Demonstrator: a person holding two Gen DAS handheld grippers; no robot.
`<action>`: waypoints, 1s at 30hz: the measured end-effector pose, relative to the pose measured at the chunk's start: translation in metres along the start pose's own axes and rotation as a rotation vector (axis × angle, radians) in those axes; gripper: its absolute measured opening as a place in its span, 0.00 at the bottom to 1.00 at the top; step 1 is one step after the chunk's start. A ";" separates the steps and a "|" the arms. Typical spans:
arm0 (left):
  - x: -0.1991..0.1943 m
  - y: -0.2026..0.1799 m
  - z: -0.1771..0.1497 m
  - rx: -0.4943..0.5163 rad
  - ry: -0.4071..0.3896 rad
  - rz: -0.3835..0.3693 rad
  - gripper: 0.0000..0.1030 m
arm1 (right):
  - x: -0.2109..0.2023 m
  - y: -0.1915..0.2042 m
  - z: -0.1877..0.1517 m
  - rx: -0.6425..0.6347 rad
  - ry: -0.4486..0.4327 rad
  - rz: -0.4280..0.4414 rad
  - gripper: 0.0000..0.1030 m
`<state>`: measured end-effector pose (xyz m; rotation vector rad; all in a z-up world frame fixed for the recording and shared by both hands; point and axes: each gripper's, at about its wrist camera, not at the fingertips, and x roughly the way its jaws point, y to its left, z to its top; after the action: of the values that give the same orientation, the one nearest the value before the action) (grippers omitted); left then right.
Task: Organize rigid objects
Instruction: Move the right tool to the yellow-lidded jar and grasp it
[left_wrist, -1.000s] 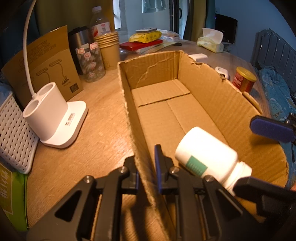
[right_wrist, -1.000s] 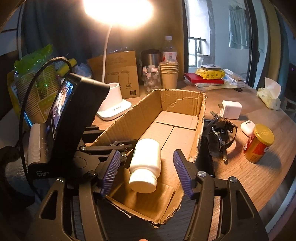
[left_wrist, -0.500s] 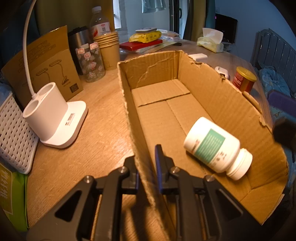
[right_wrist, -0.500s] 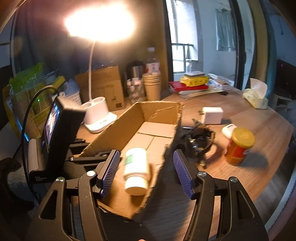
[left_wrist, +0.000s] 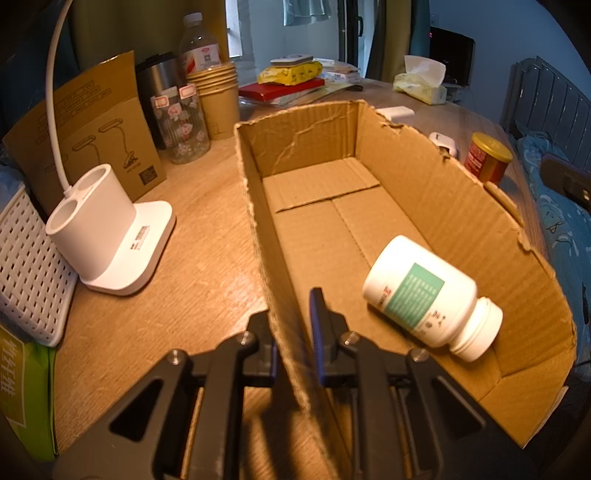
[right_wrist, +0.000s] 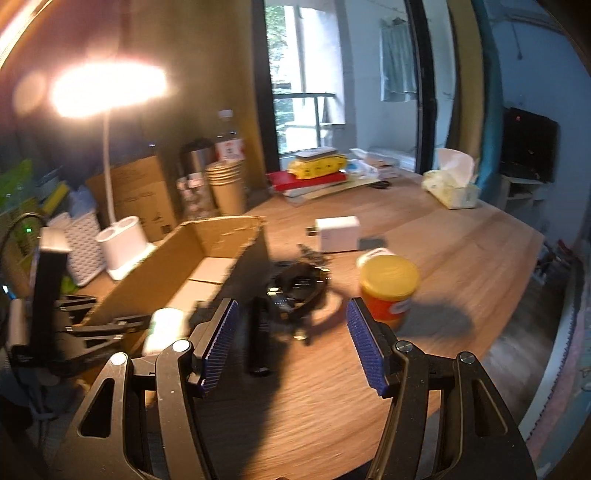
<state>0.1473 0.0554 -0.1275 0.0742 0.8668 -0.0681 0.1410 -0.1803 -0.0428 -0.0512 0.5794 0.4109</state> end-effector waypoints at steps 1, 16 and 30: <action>0.000 0.000 0.000 0.000 0.000 0.000 0.15 | 0.003 -0.005 0.000 0.007 0.002 -0.010 0.62; 0.000 0.000 0.000 0.000 0.000 0.000 0.15 | 0.052 -0.059 -0.003 0.050 0.041 -0.099 0.62; 0.001 0.001 0.000 0.001 0.000 0.000 0.15 | 0.083 -0.071 -0.002 0.054 0.070 -0.096 0.62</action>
<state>0.1483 0.0559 -0.1280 0.0755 0.8667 -0.0684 0.2305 -0.2162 -0.0942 -0.0417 0.6537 0.3011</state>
